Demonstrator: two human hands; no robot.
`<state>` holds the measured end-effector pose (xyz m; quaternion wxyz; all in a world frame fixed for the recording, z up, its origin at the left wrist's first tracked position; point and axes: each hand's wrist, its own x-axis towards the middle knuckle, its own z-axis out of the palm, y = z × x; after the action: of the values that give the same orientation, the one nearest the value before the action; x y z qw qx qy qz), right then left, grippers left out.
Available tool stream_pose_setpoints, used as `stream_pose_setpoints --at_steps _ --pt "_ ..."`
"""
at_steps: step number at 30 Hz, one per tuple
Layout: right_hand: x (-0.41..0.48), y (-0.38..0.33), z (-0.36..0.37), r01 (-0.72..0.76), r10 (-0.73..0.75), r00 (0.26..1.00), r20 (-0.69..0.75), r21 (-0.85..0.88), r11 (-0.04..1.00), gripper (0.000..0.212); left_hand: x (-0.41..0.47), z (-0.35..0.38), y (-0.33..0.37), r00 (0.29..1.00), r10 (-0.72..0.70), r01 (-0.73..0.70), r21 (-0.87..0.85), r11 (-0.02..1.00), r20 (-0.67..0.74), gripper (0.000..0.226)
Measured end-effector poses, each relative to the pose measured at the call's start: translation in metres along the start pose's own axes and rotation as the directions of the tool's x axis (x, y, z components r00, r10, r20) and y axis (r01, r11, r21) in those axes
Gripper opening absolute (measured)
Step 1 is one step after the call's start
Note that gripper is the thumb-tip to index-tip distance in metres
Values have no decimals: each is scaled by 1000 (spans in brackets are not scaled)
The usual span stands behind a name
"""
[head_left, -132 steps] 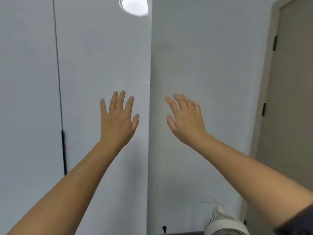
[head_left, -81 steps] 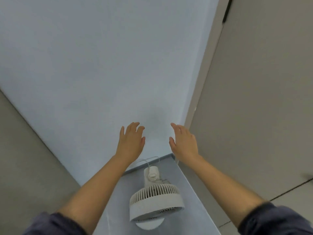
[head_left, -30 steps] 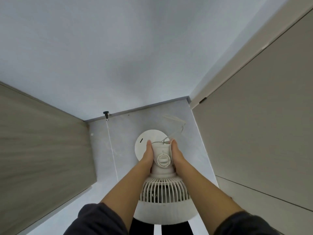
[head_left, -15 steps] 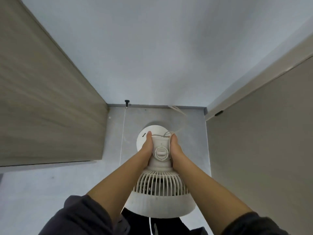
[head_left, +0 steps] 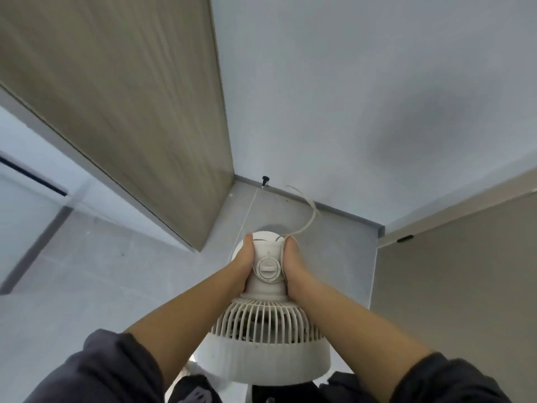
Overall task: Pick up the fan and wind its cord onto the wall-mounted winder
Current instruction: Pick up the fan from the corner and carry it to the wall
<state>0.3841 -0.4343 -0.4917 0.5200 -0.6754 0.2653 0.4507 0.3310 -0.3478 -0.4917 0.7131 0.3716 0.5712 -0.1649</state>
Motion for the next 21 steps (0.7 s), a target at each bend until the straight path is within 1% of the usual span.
stream_pose_setpoints --at_steps 2,4,7,12,16,21 --pt "-16 16 27 12 -12 1000 0 -49 999 50 -10 -34 -8 1000 6 -7 -34 999 -9 76" --pt "-33 40 64 19 -19 1000 0 -105 994 49 -20 -78 -19 999 33 -35 -77 996 -25 74" --pt "-42 74 108 24 -19 999 48 -118 993 55 -36 -127 -33 998 53 -56 -127 990 -26 70" --pt "-79 147 213 101 -85 993 86 -203 974 58 -58 -255 -64 996 83 -89 -174 981 -38 65" --pt "-110 198 295 110 -77 987 139 -248 962 57 -76 -356 -84 990 82 -97 -133 986 -114 65" --pt "-149 243 391 112 -38 972 232 -314 943 54 -99 -467 -100 977 76 -122 -226 966 -200 60"
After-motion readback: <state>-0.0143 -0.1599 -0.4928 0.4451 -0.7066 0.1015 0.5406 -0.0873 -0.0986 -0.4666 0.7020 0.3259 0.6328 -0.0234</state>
